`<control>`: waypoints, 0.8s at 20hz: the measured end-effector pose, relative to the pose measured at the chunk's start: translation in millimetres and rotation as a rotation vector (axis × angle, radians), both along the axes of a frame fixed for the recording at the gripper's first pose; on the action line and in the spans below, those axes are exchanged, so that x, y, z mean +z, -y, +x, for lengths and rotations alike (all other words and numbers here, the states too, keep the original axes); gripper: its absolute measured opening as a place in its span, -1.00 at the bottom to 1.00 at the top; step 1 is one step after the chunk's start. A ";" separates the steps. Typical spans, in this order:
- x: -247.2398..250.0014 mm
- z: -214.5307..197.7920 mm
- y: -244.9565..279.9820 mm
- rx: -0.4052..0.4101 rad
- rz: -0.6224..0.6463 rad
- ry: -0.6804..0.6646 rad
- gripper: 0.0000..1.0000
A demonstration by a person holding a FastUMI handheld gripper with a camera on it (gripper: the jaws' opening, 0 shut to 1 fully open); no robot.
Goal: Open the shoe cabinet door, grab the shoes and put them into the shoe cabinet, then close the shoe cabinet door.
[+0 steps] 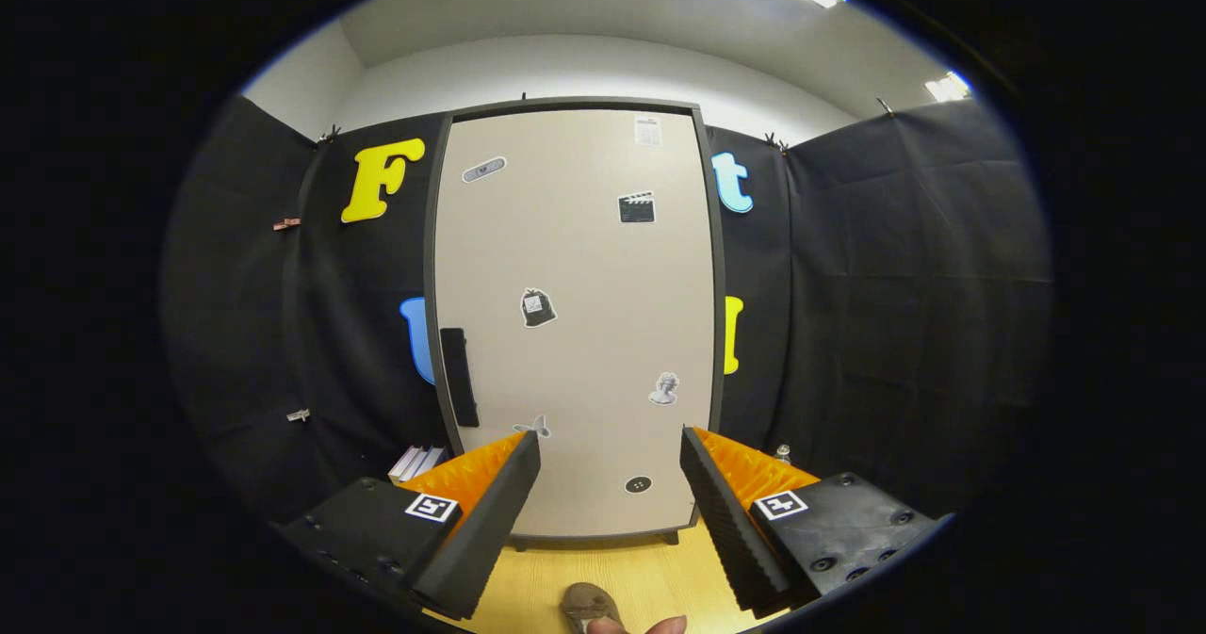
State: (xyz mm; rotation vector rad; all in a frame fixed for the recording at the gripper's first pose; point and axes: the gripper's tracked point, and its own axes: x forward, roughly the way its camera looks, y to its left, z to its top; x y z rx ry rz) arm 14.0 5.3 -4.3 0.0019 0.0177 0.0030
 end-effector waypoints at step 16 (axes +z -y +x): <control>-17.1 104.5 -130.2 0.181 0.027 0.008 0.99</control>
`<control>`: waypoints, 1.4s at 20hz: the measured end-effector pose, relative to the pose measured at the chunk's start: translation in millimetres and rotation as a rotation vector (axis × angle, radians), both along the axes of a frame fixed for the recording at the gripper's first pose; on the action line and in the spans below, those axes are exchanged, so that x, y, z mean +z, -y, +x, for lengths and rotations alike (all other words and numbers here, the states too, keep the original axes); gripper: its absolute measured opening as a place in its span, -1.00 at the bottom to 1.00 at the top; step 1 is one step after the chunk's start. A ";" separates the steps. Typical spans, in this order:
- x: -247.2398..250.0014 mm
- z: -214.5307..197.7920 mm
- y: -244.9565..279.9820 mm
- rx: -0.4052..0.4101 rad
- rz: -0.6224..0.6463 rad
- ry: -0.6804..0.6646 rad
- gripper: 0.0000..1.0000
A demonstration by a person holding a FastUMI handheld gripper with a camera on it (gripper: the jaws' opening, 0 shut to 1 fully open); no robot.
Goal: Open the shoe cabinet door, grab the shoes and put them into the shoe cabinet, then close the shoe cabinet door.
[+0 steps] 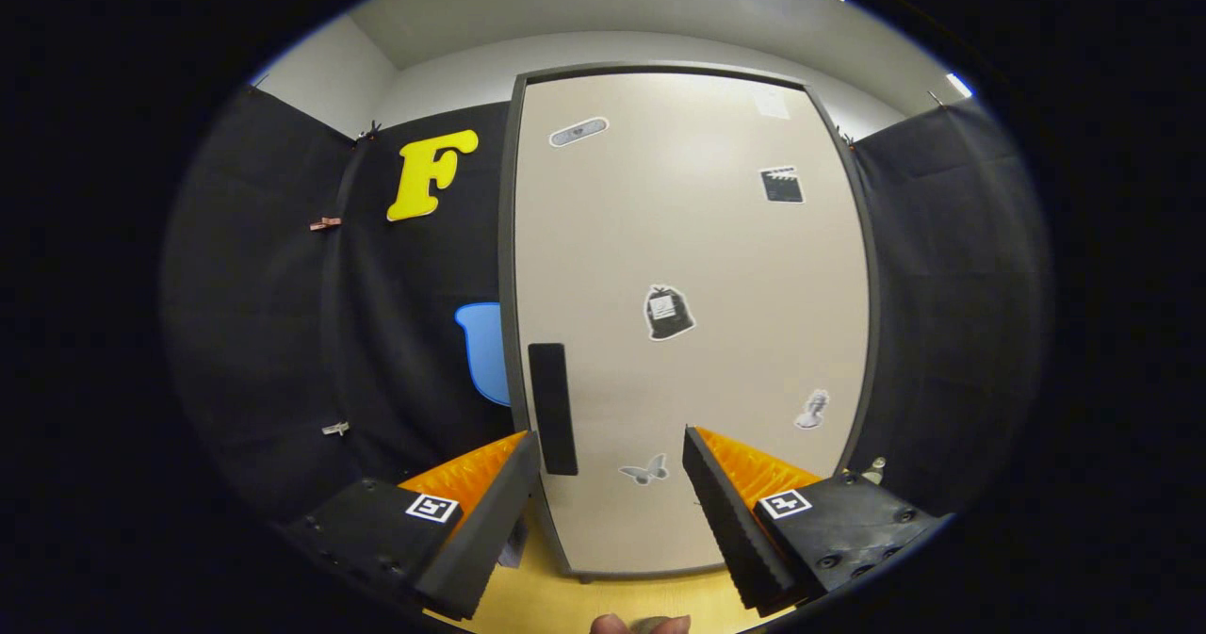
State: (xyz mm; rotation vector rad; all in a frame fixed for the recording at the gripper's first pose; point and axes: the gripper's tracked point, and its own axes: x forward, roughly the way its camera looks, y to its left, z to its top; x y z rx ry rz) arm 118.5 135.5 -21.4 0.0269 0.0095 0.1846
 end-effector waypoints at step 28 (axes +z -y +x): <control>-21.3 55.5 -41.1 -0.003 -0.019 -0.025 -0.54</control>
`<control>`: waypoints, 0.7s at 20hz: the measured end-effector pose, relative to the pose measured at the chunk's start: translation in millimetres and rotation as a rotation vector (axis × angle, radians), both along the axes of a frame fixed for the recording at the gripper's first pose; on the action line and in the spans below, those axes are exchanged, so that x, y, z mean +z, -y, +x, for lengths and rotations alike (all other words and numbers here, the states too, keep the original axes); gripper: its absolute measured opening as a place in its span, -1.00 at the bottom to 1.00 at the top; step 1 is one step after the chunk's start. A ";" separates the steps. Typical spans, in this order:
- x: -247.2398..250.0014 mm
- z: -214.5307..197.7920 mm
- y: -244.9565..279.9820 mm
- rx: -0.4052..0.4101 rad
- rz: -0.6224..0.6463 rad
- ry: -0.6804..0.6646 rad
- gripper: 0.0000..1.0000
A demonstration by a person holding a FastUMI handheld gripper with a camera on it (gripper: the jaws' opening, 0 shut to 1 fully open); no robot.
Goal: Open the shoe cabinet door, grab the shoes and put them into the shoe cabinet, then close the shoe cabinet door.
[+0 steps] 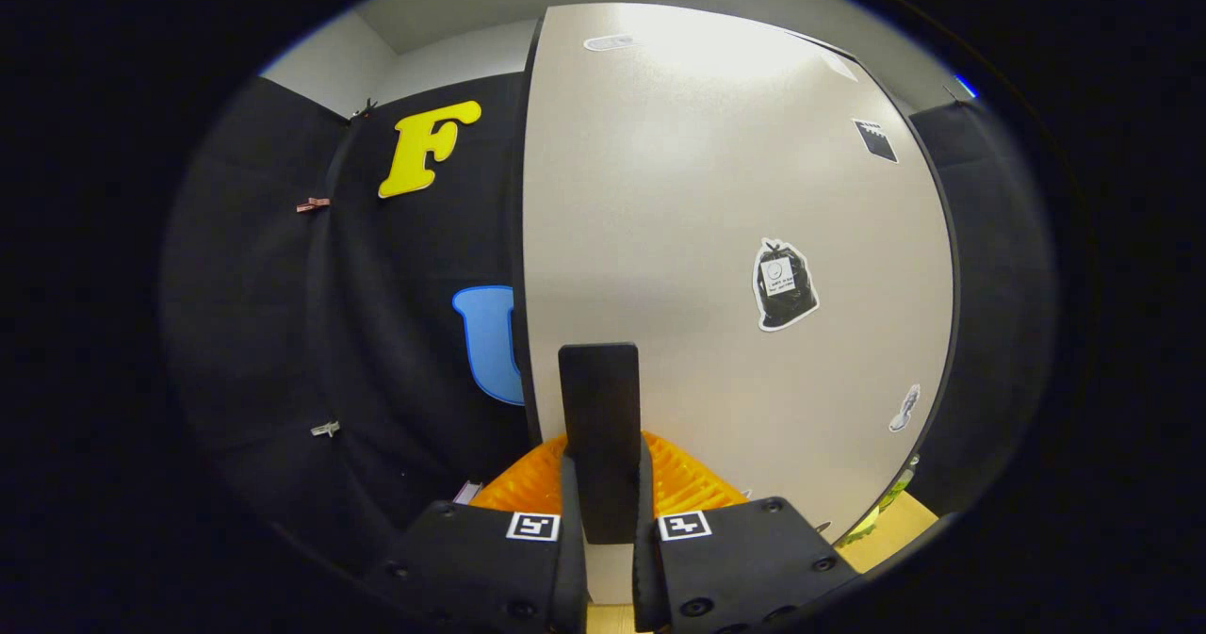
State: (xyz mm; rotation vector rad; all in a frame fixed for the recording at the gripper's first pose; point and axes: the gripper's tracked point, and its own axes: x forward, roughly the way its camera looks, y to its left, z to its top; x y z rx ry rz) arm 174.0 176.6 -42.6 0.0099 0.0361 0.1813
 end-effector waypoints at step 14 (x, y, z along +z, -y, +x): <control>13.5 -95.2 51.2 0.095 0.008 -0.004 -0.54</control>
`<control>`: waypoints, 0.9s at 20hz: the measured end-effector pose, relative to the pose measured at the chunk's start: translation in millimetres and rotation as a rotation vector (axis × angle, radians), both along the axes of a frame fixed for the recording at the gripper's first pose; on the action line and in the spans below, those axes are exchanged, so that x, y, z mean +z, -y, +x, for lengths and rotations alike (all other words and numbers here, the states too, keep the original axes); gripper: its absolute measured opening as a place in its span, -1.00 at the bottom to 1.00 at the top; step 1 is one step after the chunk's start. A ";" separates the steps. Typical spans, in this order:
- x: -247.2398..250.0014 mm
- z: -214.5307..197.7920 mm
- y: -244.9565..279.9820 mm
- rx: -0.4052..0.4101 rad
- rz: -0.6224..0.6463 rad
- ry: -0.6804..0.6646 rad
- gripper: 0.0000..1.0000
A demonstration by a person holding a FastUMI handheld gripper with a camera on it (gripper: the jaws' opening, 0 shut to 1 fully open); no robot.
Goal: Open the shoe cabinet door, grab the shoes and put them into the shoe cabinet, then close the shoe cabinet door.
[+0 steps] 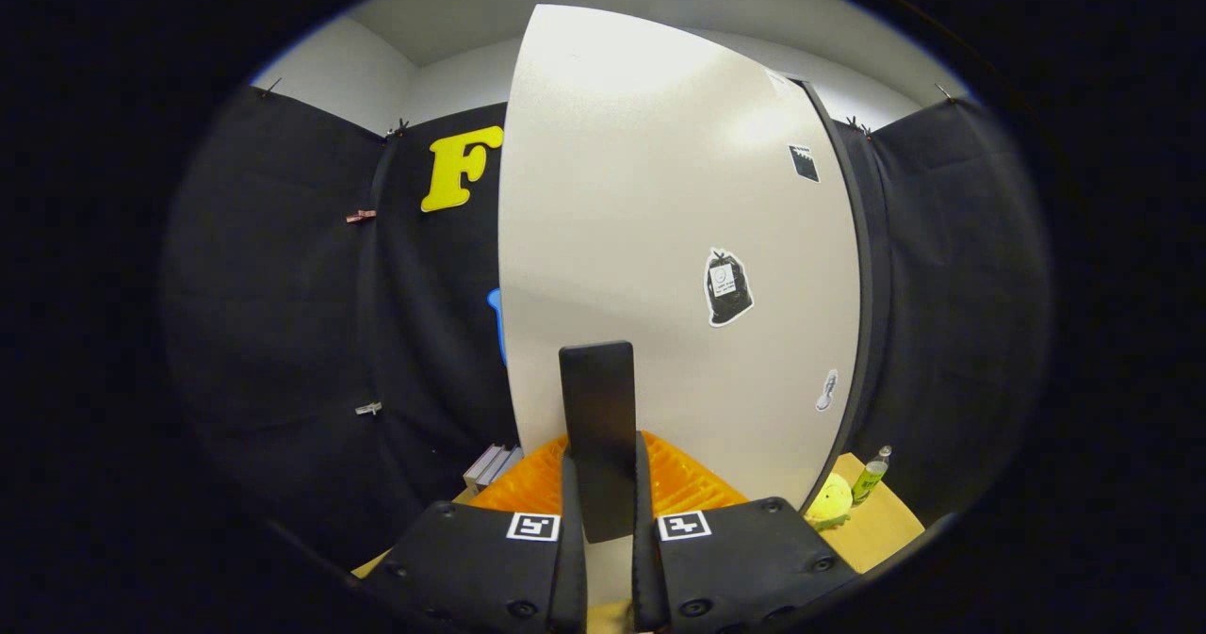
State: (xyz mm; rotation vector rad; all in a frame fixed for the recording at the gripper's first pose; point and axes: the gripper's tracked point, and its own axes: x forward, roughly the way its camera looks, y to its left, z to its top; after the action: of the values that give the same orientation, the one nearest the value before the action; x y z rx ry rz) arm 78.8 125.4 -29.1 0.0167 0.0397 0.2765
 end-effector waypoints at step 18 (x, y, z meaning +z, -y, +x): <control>18.1 -43.1 98.2 -0.117 0.013 0.012 -0.57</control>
State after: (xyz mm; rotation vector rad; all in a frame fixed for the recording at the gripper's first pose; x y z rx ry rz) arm 35.7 27.3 -11.0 0.0302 0.0251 0.1600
